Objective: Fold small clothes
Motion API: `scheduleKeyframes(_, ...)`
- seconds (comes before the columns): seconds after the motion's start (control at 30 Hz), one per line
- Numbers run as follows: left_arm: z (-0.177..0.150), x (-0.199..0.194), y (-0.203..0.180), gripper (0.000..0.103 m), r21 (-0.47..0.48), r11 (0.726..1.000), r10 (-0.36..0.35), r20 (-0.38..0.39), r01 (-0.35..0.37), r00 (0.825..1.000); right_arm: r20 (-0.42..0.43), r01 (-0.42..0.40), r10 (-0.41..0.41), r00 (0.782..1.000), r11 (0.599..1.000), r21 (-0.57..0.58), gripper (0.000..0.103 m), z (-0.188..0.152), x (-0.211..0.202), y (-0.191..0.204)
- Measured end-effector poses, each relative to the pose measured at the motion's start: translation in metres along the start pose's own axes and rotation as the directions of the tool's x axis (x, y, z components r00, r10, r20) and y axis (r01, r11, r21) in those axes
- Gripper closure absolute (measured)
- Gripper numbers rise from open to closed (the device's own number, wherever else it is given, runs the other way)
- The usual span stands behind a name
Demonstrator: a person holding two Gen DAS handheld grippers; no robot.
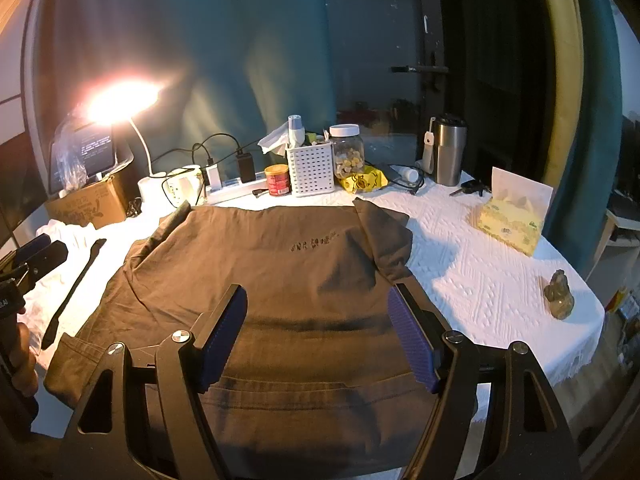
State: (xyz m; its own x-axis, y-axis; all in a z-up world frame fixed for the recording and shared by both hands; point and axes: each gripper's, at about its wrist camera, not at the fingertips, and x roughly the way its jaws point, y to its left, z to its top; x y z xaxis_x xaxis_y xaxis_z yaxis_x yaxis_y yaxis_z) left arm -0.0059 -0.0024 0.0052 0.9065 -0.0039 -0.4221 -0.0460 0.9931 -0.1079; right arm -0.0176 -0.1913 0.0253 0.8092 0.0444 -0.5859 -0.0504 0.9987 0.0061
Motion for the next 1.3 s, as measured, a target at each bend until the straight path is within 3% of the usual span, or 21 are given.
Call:
scheduleKeyframes(1.03,0.004,0.000,-0.006,0.000,-0.002,1.000,0.007,-0.001,-0.007,1.000,-0.008,-0.002,0.002,1.000,1.000,0.004,0.027,-0.003,0.004,-0.003)
scheduleKeyframes(1.3,0.008,0.015,-0.008,0.000,0.007,1.000,0.011,-0.028,-0.011,1.000,-0.034,-0.001,0.002,0.999,1.000,0.018,0.027,-0.003,0.021,-0.009)
